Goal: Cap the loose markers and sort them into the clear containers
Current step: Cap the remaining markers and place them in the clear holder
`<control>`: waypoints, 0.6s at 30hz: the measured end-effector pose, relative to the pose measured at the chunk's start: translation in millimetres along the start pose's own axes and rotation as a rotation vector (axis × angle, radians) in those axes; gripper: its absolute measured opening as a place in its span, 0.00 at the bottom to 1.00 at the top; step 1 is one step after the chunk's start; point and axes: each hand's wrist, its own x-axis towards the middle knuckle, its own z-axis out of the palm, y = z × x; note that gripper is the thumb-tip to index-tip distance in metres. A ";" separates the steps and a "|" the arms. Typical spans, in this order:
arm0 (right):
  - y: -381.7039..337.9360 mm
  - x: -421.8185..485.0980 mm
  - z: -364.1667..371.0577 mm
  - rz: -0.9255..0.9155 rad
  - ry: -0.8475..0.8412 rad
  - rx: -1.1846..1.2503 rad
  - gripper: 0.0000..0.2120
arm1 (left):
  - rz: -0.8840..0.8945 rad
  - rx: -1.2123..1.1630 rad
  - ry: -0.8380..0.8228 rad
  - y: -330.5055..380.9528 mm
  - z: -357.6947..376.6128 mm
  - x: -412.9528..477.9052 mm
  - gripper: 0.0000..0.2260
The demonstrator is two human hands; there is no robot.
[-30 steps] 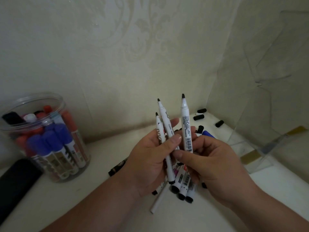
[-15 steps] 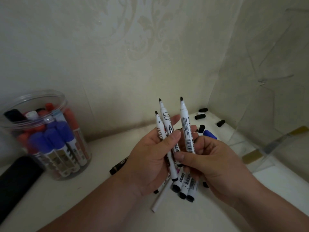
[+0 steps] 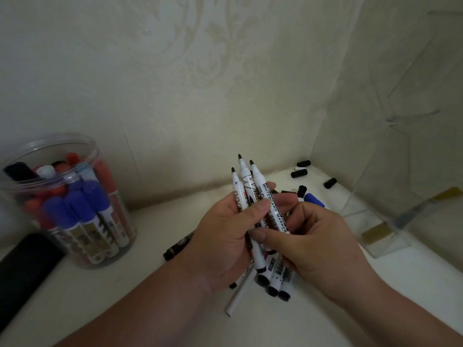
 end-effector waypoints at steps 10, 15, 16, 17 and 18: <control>-2.1 -1.3 -3.8 0.032 -0.079 0.173 0.05 | -0.014 -0.022 0.004 2.8 0.0 0.0 0.17; 1.3 0.3 -0.4 0.024 -0.027 0.150 0.08 | -0.033 -0.023 0.000 1.6 0.5 0.1 0.17; 1.1 0.4 -0.7 0.024 -0.030 0.147 0.08 | -0.030 -0.024 0.005 1.9 0.9 -0.2 0.16; 1.3 0.6 -1.4 0.024 -0.034 0.144 0.08 | -0.027 -0.024 0.014 2.2 1.4 -0.5 0.16; 1.6 0.6 -2.2 0.025 -0.046 0.146 0.07 | -0.022 -0.020 0.022 2.3 2.0 -0.8 0.15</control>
